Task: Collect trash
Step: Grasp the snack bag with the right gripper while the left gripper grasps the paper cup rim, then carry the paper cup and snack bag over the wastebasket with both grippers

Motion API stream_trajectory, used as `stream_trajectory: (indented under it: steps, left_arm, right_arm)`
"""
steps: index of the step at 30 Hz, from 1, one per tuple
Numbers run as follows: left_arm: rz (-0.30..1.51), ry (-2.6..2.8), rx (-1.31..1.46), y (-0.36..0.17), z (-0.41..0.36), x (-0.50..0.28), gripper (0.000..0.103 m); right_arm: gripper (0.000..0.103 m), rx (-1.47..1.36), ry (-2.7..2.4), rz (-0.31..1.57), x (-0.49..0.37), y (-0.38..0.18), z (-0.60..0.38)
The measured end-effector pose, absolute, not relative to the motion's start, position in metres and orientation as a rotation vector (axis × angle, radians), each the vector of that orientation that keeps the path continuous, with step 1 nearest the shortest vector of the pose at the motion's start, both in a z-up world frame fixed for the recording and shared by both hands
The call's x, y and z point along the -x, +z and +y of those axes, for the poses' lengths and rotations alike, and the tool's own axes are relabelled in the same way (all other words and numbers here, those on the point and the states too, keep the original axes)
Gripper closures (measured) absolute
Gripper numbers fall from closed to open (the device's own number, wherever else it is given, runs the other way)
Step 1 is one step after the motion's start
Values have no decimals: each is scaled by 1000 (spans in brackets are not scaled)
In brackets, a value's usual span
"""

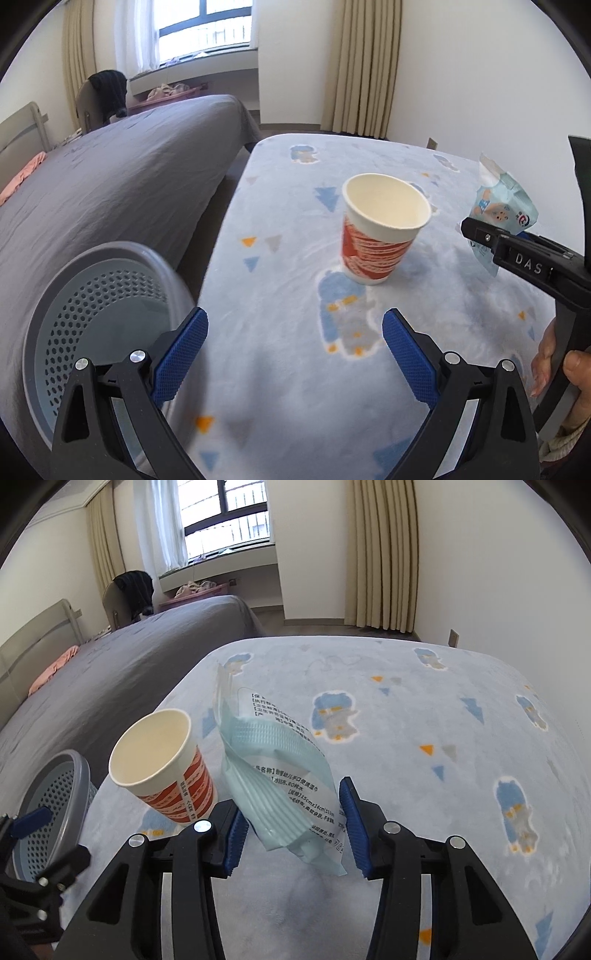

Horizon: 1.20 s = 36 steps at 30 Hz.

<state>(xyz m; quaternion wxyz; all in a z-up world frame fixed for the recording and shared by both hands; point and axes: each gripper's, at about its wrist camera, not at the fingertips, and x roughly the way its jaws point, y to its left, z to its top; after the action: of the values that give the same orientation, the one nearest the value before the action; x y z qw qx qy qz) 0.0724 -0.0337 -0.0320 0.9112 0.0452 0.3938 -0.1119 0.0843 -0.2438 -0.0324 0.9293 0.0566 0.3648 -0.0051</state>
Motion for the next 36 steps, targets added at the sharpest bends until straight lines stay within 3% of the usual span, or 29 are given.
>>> stream_trajectory:
  steps: [23,26,28,36]
  left_arm:
    - [786,-229,-115,-59,-121,-132,11]
    - [801,-236,-89,-60,-118,-138,25]
    - [823,-248,-78,-63,-117,-141,45]
    - [783,-269,-67,-45,-95,-115,45]
  right_arm:
    - [57,-321,31,678,-79,0,-293]
    - [57,-320,33,682,-80,0,-293]
    - [57,-314,34,685,-80,-2,-292]
    - [57,-286,53,687,-83,1,-278]
